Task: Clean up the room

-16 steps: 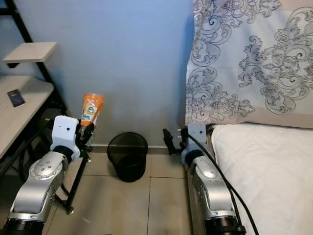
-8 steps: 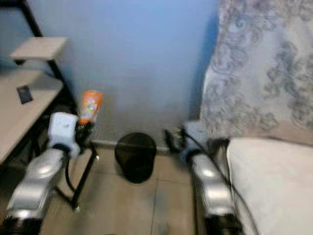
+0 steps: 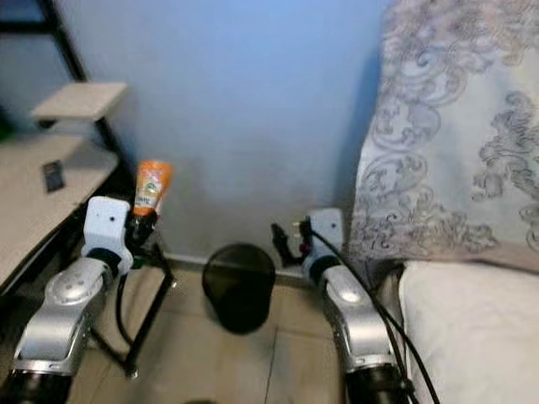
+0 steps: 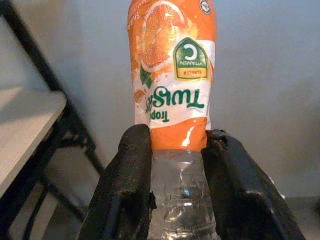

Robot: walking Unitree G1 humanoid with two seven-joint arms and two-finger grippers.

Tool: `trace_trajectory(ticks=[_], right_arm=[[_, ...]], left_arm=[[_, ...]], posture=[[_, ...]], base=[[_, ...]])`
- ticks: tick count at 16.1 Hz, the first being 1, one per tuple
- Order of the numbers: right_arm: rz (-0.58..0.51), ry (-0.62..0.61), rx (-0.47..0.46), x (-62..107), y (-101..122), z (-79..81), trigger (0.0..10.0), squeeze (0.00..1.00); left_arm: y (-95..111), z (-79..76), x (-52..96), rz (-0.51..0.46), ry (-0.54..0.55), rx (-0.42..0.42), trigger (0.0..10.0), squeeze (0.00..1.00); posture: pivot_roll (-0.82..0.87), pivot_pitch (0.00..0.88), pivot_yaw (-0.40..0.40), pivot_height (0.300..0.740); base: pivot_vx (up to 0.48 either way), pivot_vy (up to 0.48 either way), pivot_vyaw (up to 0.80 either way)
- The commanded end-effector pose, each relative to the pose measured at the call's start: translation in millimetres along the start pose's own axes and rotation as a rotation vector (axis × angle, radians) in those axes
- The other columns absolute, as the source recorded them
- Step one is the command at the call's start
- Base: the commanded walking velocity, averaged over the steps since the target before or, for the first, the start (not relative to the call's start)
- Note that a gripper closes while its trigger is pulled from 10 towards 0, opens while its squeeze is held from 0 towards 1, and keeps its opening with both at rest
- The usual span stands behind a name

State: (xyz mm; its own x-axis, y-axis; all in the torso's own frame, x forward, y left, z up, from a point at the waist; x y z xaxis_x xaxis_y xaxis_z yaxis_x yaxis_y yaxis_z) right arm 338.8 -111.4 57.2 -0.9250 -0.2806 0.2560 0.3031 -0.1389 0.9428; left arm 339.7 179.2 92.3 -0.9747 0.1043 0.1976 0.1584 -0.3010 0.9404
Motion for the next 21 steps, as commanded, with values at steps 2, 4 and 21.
trace_trajectory(ticks=[2,4,21], right_arm=[[-0.015,-0.023,0.013,2.4,5.2,-9.7,10.0,0.0],[-0.025,-0.018,0.022,3.3,6.3,-9.5,10.0,0.0],[-0.031,0.004,0.051,13.1,-2.0,-9.5,10.0,0.0]], left_arm=[[4.4,-6.7,-1.2,-0.018,-0.028,0.009,10.0,0.0],[-0.1,-7.1,0.6,-0.015,-0.038,0.018,10.0,0.0],[-20.0,-19.8,23.0,0.015,-0.122,-0.028,10.0,0.0]], posture=[[0.1,0.0,0.054,0.74],[0.1,0.0,0.046,0.74],[0.12,0.0,0.008,0.74]], base=[[0.287,0.0,0.0],[0.285,0.0,0.0],[0.289,0.0,0.0]])
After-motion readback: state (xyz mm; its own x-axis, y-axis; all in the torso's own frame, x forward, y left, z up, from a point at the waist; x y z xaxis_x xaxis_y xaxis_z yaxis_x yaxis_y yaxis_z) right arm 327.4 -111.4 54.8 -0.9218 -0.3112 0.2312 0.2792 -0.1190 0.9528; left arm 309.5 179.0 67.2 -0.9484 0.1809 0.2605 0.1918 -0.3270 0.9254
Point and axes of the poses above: a point about 5 cm out from each wrist's last joint towards the gripper, its own x axis pointing back from the gripper into the wrist, its own y axis along the axis of the wrist's last joint, z = x × y, the point moved 6 cm from there along -x, pointing out of the wrist towards the gripper, and after that the axes turned 7 degrees about -x, right-handed, at the moved point
